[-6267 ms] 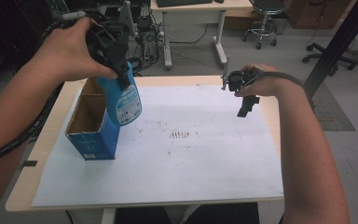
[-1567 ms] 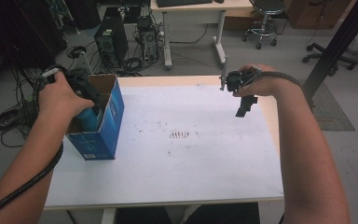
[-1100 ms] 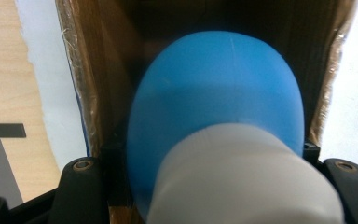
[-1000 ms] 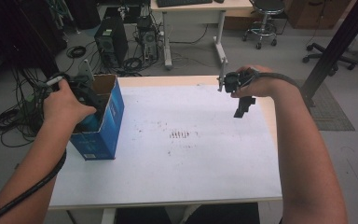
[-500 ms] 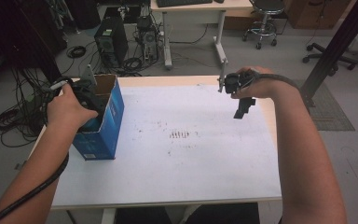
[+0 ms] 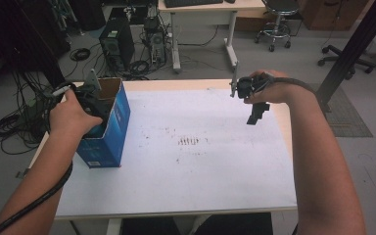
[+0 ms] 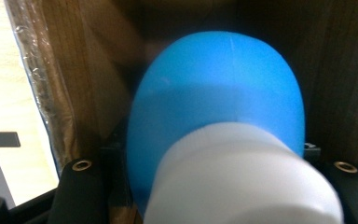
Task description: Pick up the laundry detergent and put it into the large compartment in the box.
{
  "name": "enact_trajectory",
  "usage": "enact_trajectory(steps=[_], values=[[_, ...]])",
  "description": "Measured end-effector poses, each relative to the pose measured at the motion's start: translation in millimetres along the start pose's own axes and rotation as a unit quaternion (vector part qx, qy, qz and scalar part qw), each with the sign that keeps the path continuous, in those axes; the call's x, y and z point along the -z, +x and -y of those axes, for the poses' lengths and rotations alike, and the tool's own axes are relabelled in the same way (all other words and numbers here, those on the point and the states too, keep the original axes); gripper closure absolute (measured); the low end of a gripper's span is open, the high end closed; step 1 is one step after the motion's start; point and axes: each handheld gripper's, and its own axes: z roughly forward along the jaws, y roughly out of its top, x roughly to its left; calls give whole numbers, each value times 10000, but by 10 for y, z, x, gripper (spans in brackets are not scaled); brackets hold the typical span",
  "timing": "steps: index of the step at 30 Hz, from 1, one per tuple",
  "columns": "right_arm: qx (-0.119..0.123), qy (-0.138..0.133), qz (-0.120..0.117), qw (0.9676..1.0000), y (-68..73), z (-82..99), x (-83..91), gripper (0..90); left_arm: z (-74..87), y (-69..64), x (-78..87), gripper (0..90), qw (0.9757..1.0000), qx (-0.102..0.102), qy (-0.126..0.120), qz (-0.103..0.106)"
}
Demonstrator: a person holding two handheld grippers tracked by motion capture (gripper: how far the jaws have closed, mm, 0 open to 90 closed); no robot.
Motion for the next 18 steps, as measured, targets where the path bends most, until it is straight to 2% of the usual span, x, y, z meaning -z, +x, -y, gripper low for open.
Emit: enact_trajectory(steps=[4, 6, 18], values=[[-8, -11, 7, 10000, 4, 11, -1, 91, -1, -14, -1, 365, 10000, 2, -55, -35], [-15, -21, 5, 10000, 5, 14, -4, 91, -3, -12, -2, 316, 10000, 4, -53, -36], [-25, -10, -1, 10000, 1, 29, -19, 91, -6, -21, 30, 299, 9999, 14, -118, -41]])
